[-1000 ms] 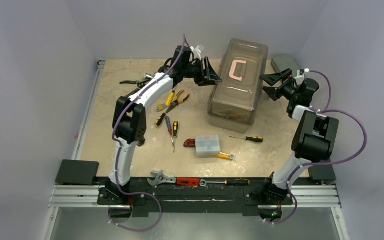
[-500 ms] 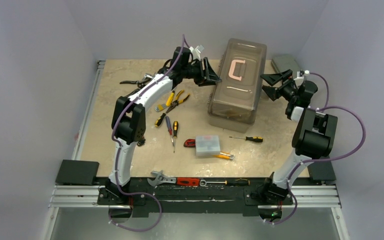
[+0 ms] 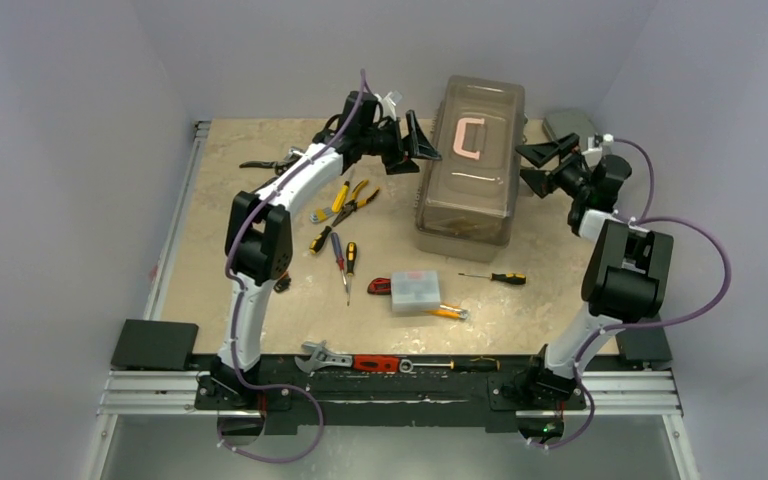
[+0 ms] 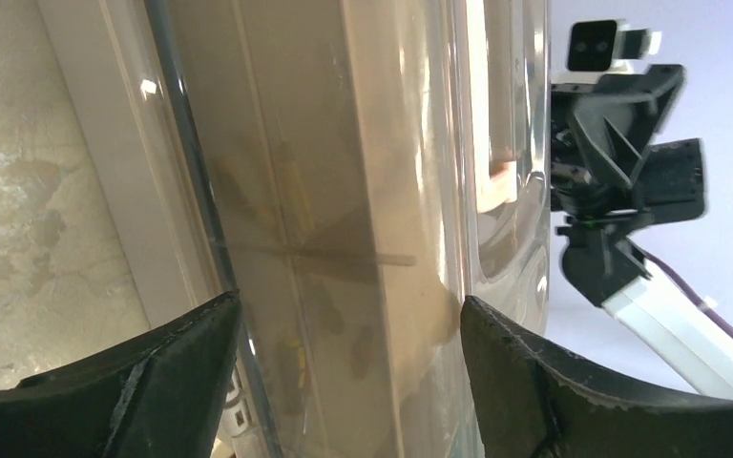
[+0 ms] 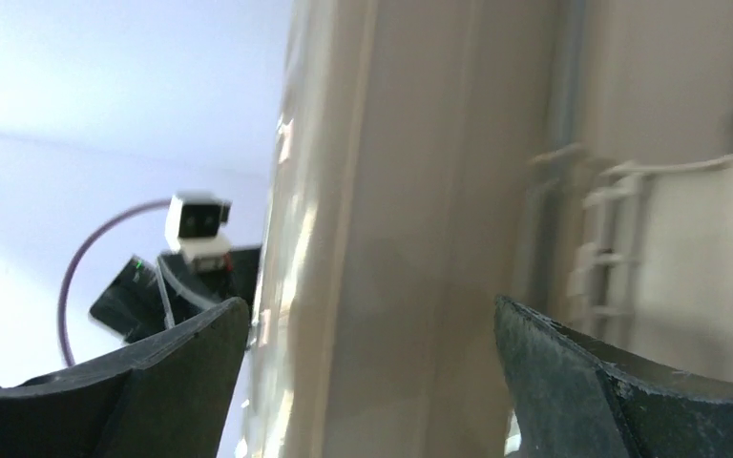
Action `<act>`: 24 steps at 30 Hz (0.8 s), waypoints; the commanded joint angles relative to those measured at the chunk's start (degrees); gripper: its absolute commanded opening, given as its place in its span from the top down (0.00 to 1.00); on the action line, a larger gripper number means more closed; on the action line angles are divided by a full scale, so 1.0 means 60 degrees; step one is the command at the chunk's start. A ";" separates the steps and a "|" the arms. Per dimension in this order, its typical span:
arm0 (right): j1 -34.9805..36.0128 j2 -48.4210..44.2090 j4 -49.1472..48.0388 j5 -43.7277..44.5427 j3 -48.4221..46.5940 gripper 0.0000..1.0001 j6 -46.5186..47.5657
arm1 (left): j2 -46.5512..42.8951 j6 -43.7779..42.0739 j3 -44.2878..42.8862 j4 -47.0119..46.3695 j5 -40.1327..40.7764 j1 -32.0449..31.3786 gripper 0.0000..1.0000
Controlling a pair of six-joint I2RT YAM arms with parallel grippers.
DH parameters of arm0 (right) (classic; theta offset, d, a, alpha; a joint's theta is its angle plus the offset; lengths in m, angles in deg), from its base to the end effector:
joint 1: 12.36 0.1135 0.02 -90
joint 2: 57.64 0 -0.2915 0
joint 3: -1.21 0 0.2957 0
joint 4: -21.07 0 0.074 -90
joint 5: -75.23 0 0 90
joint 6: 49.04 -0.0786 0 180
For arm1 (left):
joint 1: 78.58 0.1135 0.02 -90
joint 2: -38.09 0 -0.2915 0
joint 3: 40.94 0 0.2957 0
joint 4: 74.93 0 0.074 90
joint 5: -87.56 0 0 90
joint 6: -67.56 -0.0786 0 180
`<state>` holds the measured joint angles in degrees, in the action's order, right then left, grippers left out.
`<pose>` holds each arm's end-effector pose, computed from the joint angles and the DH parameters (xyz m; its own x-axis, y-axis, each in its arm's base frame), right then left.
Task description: Pack the tool kit
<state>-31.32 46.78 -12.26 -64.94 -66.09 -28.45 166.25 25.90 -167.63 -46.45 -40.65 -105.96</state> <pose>0.4475 -0.0899 0.2091 -0.5056 0.8077 -0.3034 -0.1232 0.2805 0.9519 0.5223 -0.3252 0.2673 -0.9202 -0.1845 -0.3452 0.2253 0.4715 -0.8526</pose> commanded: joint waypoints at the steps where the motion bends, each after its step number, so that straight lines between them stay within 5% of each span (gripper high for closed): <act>1: 0.1262 -0.1526 0.4377 -0.0106 -0.1372 0.01 0.2736 | 0.0693 -0.0498 -0.0816 0.0962 0.0370 -0.0176 0.19; 7: 0.2437 -0.1867 0.8619 0.2045 -0.3273 0.01 0.5578 | 0.1096 -0.0454 -0.0708 0.0931 0.0269 -0.0206 0.19; 24: 0.3914 -0.1486 1.2894 0.5119 -0.6769 0.07 0.7728 | -0.0368 -0.0939 -0.0442 0.1349 0.1289 -0.0090 0.21</act>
<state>-9.40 36.92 56.80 -40.51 -99.38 12.49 167.74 23.82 -171.89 -42.84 -38.32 -105.98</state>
